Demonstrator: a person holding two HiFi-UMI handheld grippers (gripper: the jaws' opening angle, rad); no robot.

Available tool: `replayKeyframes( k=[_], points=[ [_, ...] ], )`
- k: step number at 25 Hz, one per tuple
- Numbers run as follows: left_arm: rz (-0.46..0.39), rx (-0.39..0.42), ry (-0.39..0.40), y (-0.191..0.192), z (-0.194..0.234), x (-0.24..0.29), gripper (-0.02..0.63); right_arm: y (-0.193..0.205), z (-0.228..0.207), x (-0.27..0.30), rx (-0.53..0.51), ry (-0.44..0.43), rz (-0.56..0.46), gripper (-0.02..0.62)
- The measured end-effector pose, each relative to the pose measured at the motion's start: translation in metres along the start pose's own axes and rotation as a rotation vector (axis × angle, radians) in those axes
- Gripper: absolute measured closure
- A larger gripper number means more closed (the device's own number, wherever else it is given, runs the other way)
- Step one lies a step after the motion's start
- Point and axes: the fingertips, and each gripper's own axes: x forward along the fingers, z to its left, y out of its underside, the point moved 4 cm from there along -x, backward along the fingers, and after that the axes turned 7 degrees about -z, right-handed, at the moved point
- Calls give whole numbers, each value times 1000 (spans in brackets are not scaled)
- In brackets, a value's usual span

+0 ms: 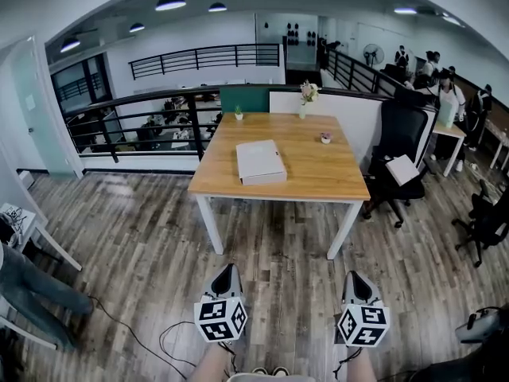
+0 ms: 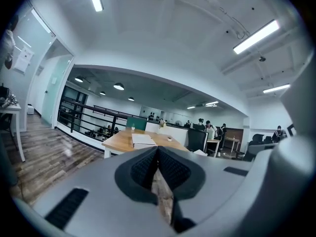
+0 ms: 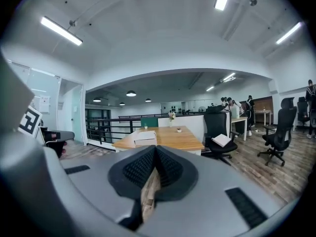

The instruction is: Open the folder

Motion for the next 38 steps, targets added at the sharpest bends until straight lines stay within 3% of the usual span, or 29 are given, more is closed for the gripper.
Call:
replayKeyframes(
  k=[7, 12, 18, 21, 31, 38],
  points=[
    [7, 0, -15, -2, 3, -6, 569, 0, -1, -10, -9, 6, 17, 594],
    [19, -8, -13, 4, 4, -5, 478, 3, -4, -14, -22, 15, 31, 594],
    [14, -7, -11, 6, 1, -2, 417, 2, -10, -17, -26, 29, 30, 594],
    [4, 1, -19, 8, -1, 2, 333, 2, -14, -16, -28, 35, 31, 594],
    [13, 7, 27, 17, -11, 15, 161, -1, -24, -9, -34, 36, 17, 594],
    [7, 4, 27, 19, -21, 26, 117, 0, -37, 0, -16, 31, 11, 594]
  ],
)
